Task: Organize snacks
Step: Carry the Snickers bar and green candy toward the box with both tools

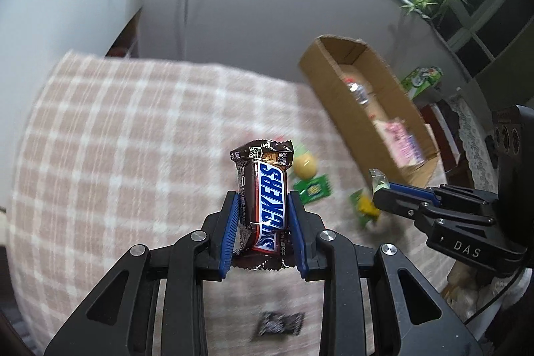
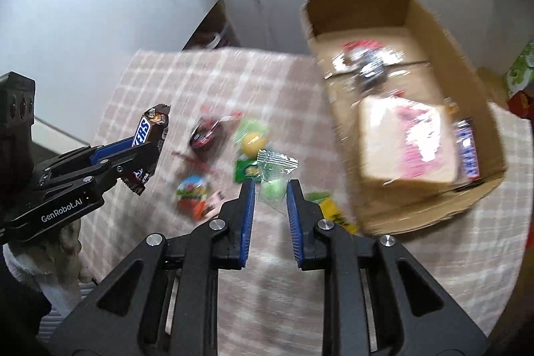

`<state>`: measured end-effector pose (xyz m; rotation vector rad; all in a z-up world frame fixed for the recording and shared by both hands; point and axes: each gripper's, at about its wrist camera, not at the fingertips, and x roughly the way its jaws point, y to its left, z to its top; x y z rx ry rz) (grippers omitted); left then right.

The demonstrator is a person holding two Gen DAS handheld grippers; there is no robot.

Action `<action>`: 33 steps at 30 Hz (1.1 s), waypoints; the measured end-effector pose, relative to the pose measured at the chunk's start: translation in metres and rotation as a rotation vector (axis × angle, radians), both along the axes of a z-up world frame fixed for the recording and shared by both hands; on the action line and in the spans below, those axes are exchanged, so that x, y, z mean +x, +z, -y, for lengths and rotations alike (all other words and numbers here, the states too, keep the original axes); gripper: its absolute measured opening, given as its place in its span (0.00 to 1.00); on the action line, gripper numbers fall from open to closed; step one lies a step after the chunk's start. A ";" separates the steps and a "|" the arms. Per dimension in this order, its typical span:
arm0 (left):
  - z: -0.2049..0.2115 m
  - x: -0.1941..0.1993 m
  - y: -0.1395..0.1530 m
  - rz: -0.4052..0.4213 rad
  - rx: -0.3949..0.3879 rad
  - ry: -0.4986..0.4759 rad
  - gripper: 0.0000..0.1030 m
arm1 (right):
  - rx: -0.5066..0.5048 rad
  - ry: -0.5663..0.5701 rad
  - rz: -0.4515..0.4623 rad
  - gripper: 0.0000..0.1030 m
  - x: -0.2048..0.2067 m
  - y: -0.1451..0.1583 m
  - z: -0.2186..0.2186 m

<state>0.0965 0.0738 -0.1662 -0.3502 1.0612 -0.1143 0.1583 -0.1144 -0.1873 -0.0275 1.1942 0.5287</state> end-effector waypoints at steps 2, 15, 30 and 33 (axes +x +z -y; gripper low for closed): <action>0.006 0.010 0.004 0.013 0.003 -0.014 0.27 | -0.003 -0.020 0.010 0.20 0.007 0.005 0.011; 0.055 0.074 0.019 0.050 0.027 -0.106 0.27 | -0.038 -0.152 0.036 0.20 0.062 0.012 0.083; 0.102 0.124 0.011 0.017 0.038 -0.170 0.27 | -0.072 -0.206 -0.004 0.20 0.091 -0.016 0.117; 0.109 0.129 0.008 0.009 0.037 -0.180 0.27 | -0.070 -0.208 -0.011 0.20 0.094 -0.020 0.118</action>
